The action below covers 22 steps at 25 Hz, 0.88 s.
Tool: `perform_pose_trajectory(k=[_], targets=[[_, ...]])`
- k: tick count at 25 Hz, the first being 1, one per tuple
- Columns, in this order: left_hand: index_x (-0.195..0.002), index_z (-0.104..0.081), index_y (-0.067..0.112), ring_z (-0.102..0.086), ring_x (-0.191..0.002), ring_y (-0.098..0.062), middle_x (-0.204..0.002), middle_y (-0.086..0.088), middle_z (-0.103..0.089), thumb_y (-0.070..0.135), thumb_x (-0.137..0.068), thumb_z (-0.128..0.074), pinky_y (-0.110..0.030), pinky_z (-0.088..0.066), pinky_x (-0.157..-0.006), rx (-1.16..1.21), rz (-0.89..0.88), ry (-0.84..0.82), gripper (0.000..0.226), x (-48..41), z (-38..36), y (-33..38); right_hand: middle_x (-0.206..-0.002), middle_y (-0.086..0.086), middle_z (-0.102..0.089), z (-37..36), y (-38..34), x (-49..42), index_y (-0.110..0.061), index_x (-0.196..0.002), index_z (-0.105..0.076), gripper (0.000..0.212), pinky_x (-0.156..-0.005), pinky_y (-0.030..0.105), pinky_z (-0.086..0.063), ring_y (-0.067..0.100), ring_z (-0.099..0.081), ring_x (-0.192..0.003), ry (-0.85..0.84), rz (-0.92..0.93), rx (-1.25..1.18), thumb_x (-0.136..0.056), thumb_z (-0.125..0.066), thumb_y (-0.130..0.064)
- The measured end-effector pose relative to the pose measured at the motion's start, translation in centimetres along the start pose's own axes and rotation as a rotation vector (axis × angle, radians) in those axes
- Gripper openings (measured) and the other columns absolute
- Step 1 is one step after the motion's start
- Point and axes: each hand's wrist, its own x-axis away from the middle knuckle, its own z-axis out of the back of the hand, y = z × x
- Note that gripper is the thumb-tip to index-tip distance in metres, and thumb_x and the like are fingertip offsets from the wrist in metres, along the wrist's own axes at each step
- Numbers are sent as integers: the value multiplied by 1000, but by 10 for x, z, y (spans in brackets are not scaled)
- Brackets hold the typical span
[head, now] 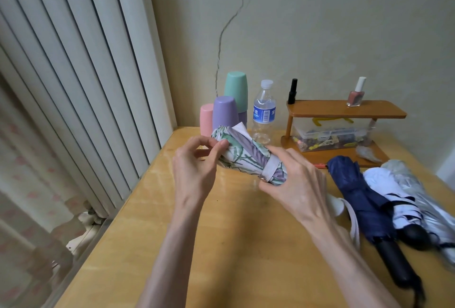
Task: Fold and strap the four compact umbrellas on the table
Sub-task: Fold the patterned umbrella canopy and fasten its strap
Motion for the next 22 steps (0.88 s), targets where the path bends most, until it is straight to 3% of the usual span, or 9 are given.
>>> perform_pose_trajectory(k=[3,5,7,10,12,15,19,22], targets=[[-82,-71,11,-71,-78,-3,-80,11,-76,22,-93,-80,-24,-58,-72,280,150,-133,18,0,6,0,-106,-10,-68,4,0,-3,-37,-135,-64,77,-62,34,-56,18,-66,-83,-54,-42,-140,-63,-92,-34],[-88,-70,12,-70,-84,-5,-89,6,-76,22,-95,-79,-28,-58,-78,317,151,-161,15,-1,8,-2,-106,-9,-65,3,1,-3,-38,-141,-60,86,-62,31,-55,17,-64,-85,-70,21,-90,-63,-94,-28],[-104,-69,21,-69,-102,-5,-112,5,-73,35,-95,-78,-37,-57,-91,245,117,-121,19,-4,10,-4,-106,-6,-64,2,4,-2,-32,-145,-59,96,-68,29,-52,18,-64,-91,-40,90,36,-58,-99,-24],[-124,-66,42,-56,-120,8,-131,14,-62,61,-91,-72,-27,-50,-98,15,-11,-172,38,-4,7,-2,-112,0,-64,0,7,-1,-21,-146,-60,100,-80,39,-53,25,-63,-99,11,173,176,-56,-101,-19],[-117,-68,44,-56,-116,13,-126,16,-65,60,-88,-76,-17,-47,-97,-101,-99,-203,34,-1,3,-4,-113,2,-64,-3,6,-1,-17,-142,-63,95,-79,40,-51,26,-60,-99,39,226,206,-56,-101,-16],[-111,-68,39,-59,-108,14,-116,16,-69,40,-92,-80,-7,-43,-89,-114,-107,-215,22,-1,3,-8,-112,2,-63,-8,2,3,-16,-139,-65,86,-77,41,-49,28,-58,-99,56,242,226,-59,-98,-11],[-104,-66,23,-64,-94,0,-98,17,-68,30,-98,-76,-18,-47,-78,-52,-123,-188,14,-4,3,-13,-115,-1,-61,-11,-3,6,-19,-133,-64,85,-83,38,-48,26,-58,-105,-6,229,176,-55,-97,-8],[-96,-61,27,-61,-90,-8,-97,11,-65,46,-97,-73,-24,-45,-76,20,-51,-203,22,-3,-3,-16,-119,-1,-60,-13,-5,8,-20,-132,-61,89,-89,37,-51,25,-60,-111,-53,227,129,-52,-98,-8]])
